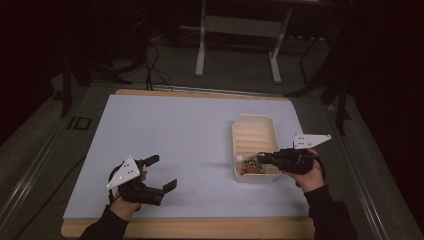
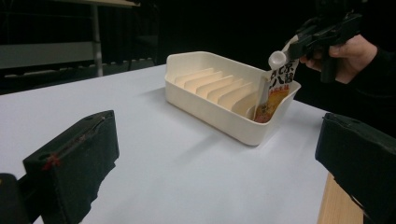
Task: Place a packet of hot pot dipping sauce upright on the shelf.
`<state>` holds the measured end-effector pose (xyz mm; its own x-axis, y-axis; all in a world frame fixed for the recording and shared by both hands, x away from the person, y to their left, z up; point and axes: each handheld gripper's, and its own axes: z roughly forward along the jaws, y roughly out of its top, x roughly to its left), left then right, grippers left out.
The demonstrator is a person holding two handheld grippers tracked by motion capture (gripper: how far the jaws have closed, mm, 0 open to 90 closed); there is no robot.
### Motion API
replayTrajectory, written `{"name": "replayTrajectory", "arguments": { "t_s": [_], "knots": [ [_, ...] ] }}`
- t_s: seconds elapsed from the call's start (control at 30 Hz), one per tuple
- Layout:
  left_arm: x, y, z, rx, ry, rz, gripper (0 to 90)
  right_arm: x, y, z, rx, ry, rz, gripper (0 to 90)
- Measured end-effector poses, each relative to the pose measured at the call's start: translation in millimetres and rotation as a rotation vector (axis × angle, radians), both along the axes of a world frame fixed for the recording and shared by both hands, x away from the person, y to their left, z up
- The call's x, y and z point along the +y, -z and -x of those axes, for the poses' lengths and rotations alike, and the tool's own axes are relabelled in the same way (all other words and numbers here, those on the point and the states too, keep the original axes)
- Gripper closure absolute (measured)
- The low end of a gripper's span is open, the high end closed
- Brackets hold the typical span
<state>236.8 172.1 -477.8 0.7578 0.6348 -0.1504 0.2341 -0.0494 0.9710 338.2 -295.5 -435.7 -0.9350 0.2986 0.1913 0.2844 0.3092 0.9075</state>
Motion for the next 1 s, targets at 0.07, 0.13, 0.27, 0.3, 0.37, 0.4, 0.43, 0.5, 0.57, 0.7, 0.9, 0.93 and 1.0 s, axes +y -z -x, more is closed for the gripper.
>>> {"name": "replayTrajectory", "arguments": {
  "t_s": [0.07,0.13,0.27,0.3,0.37,0.4,0.43,0.5,0.57,0.7,0.9,0.93,1.0],
  "knots": [
    [0.0,0.1,-0.3,0.001,0.004,0.001,0.0,-2.7,0.6,0.7,0.001,0.006,0.0,84.9],
    [-0.5,0.6,-0.7,0.005,0.01,0.003,0.0,-8.2,2.6,2.5,0.027,0.029,0.001,82.9],
    [-1.9,0.8,-0.5,0.006,0.019,0.001,0.0,-14.1,3.0,7.6,0.02,0.054,0.006,75.7],
    [-2.1,0.6,-0.5,0.005,0.017,-0.001,0.0,-14.7,2.1,8.7,0.018,0.059,0.004,74.8],
    [-2.3,0.5,-0.8,0.009,0.018,0.008,0.0,-13.5,-1.2,10.7,0.012,0.074,0.017,70.6],
    [-2.2,0.6,-0.9,0.011,0.018,0.005,0.0,-12.3,-3.8,11.7,0.004,0.079,0.018,67.8],
    [-2.1,0.9,-0.9,0.01,0.019,0.002,0.0,-11.2,-6.7,12.4,-0.011,0.085,0.018,64.2],
    [-2.3,1.1,-0.7,0.013,0.024,0.004,0.0,-7.6,-14.7,14.0,-0.034,0.101,0.017,55.6],
    [-2.6,1.0,-0.6,0.009,0.028,0.008,0.0,-4.0,-21.7,15.2,-0.051,0.115,0.015,51.3],
    [-2.8,1.2,0.0,0.013,0.029,0.009,0.0,6.8,-36.1,19.4,-0.086,0.119,0.007,44.8],
    [-3.6,1.1,0.0,0.014,0.03,0.003,0.0,21.0,-48.7,24.6,-0.126,0.097,-0.019,36.9],
    [-4.5,1.3,0.2,0.012,0.034,-0.007,0.0,34.0,-55.4,28.0,-0.131,0.079,-0.027,28.6],
    [-4.8,1.5,-0.1,0.012,0.035,-0.013,0.0,43.9,-58.2,30.4,-0.125,0.063,-0.032,23.9]
  ]
}}
